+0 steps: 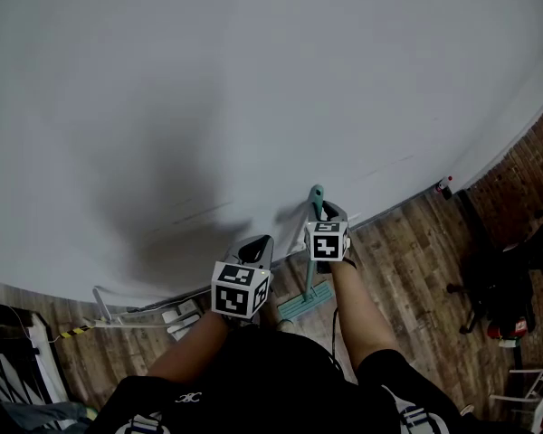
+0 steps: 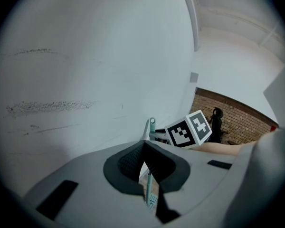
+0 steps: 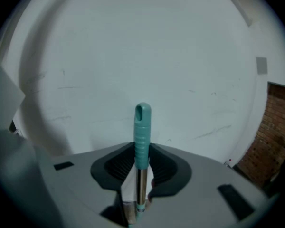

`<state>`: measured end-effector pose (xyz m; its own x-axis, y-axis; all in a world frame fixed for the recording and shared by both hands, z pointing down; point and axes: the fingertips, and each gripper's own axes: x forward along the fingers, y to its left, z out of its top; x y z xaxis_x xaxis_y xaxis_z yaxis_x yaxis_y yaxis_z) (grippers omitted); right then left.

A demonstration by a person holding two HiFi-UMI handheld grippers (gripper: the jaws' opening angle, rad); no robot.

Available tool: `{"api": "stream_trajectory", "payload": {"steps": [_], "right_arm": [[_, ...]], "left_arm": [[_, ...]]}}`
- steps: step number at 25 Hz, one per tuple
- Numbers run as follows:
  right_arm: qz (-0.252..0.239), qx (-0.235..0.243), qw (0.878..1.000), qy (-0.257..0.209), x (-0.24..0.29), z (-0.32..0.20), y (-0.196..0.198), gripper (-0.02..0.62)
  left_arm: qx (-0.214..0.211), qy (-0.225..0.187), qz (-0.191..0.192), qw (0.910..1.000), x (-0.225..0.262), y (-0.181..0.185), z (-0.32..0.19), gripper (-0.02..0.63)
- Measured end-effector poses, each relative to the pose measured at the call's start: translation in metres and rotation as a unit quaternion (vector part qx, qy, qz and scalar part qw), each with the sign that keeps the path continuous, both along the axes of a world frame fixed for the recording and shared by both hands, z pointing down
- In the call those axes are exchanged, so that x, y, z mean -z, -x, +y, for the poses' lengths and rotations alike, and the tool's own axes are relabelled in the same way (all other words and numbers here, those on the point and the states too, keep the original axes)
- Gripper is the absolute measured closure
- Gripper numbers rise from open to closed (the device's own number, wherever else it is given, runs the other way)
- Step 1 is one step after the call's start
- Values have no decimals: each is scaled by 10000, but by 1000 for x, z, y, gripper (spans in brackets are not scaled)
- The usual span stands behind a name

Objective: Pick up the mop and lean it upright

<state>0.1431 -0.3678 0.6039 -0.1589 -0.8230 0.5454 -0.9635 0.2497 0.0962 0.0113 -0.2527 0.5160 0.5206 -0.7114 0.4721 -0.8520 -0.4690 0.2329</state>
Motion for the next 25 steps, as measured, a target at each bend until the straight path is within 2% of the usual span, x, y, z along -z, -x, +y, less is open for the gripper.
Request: {"api": "stream_trajectory", "payload": {"steps": [5,13,25], "right_arm": [[-77,70,9999,-115,7,16,5,488],[-183,-69,9996,-204,16,46,-12,488],[-388,-570,9965,-483,30,95,-62,488]], "left_arm": [[-88,14,31,10000,-2,-6,-3,609],[-320,33,103,9994,-4,-23,-5,609],[-953,47,210,9952,-6,-71,-1,609]]}}
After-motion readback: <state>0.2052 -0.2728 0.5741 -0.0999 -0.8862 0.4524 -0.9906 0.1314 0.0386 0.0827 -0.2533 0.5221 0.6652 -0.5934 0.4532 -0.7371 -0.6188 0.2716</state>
